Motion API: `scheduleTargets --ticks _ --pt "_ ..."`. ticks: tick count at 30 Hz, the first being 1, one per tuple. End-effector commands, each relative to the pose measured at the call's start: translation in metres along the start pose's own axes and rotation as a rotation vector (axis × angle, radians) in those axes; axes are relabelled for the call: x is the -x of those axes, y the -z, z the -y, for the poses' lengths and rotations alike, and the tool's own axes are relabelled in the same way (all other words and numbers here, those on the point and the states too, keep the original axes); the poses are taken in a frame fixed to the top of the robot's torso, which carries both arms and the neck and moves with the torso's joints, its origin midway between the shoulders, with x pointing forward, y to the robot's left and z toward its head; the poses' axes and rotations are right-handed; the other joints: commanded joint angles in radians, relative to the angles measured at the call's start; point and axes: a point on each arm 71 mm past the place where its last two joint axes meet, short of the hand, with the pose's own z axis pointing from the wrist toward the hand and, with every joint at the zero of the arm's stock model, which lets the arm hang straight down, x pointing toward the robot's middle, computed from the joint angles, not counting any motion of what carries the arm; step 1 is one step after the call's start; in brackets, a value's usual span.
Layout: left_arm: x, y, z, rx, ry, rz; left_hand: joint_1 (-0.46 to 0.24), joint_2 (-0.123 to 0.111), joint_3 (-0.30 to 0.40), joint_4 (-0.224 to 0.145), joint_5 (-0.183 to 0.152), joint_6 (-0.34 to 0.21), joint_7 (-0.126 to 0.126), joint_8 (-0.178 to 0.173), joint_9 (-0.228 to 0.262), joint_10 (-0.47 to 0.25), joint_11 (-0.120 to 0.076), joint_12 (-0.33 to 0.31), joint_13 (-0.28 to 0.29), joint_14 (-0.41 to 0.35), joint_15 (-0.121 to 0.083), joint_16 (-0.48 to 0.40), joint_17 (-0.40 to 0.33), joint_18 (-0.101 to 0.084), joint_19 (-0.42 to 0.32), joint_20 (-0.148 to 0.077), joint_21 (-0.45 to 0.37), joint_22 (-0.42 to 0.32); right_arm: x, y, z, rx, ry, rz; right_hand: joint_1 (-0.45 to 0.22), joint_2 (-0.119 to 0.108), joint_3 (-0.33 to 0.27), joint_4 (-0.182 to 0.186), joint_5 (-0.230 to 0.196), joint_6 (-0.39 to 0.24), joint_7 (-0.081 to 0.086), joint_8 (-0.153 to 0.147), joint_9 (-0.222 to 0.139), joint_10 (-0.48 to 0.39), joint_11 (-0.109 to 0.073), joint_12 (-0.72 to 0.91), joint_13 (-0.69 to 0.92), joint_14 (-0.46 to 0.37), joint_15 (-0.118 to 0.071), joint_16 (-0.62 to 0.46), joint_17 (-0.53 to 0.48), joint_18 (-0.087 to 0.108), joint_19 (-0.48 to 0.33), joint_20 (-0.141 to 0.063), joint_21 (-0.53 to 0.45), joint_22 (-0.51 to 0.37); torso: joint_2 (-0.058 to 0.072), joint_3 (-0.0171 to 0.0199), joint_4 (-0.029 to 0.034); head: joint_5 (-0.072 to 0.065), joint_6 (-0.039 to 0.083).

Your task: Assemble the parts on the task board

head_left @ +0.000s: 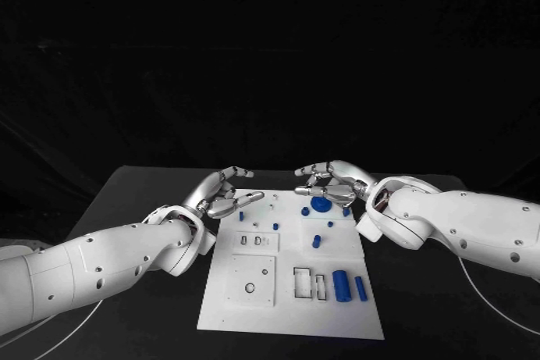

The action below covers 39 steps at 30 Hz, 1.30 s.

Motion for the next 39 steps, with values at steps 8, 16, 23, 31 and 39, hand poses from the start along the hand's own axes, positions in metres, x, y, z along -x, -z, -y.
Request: scheduleTargets --ticks 8,16,23,31,39 --pt "-0.008 -0.002 0.011 -0.115 -0.177 -0.065 0.040 0.017 -0.002 0.002 0.000 0.068 0.014 -0.024 0.000 0.104 0.023 0.003 0.263 0.104 0.021 0.003 0.263 -0.007 0.107 0.026 0.002 0.263 -0.007 -0.007 0.006 0.006 0.335 0.066 0.127 -0.038 0.089 -0.101 -0.039 0.339 -0.001 0.015 0.015 0.231 -0.007 -0.339 -0.255 0.108 -0.007 0.003 0.263 -0.014 0.105 -0.016 0.003 0.263 0.011 -0.0011 0.0004 -0.006 0.001" --pt "-0.008 -0.003 0.010 -0.113 -0.195 -0.053 0.060 0.029 -0.015 0.001 0.006 0.108 0.017 -0.068 -0.002 0.104 0.029 0.003 0.263 0.104 0.028 0.003 0.263 -0.007 0.107 0.044 0.002 0.263 -0.011 -0.015 0.005 0.035 0.567 0.081 0.181 -0.067 0.115 -0.131 -0.043 0.401 -0.014 -0.036 -0.011 0.335 -0.013 -0.488 -0.298 0.108 -0.015 0.003 0.263 -0.014 0.105 -0.023 0.003 0.263 0.009 -0.0016 0.0000 -0.009 -0.003" --pt "-0.009 -0.004 0.010 -0.108 -0.197 -0.045 0.064 0.033 -0.016 0.001 0.008 0.111 0.019 -0.076 -0.002 0.104 0.031 0.003 0.263 0.104 0.029 0.003 0.263 -0.007 0.107 0.046 0.002 0.263 -0.014 -0.023 0.006 -0.007 0.714 0.055 0.183 -0.080 0.123 -0.133 -0.043 0.392 -0.033 -0.077 -0.031 0.354 0.001 -0.557 -0.298 0.108 -0.002 0.003 0.263 -0.014 0.105 -0.013 0.003 0.263 0.012 0.0010 0.0102 -0.018 -0.001" --pt "-0.010 -0.005 0.012 -0.115 -0.200 -0.042 0.068 0.040 -0.018 0.001 0.009 0.109 0.019 -0.090 -0.003 0.104 0.030 0.003 0.263 0.104 0.030 0.003 0.263 -0.007 0.107 0.049 0.002 0.263 -0.017 -0.029 0.015 -0.064 0.783 0.005 0.182 -0.081 0.131 -0.133 -0.046 0.390 -0.036 -0.096 -0.041 0.355 0.008 -0.597 -0.298 0.108 0.005 0.003 0.263 -0.014 0.105 -0.007 0.003 0.263 0.018 -0.0020 0.0198 -0.029 -0.001" --pt "-0.008 -0.004 0.011 -0.113 -0.203 -0.034 0.071 0.050 -0.021 0.001 0.009 0.112 0.019 -0.100 -0.002 0.104 0.030 0.003 0.263 0.104 0.030 0.003 0.263 -0.007 0.107 0.051 0.002 0.263 -0.022 -0.033 0.025 -0.114 0.820 -0.042 0.181 -0.079 0.138 -0.133 -0.047 0.387 -0.036 -0.107 -0.047 0.347 0.005 -0.622 -0.297 0.108 0.005 0.003 0.263 -0.014 0.105 -0.006 0.003 0.263 0.025 -0.0031 0.0144 -0.028 -0.013"
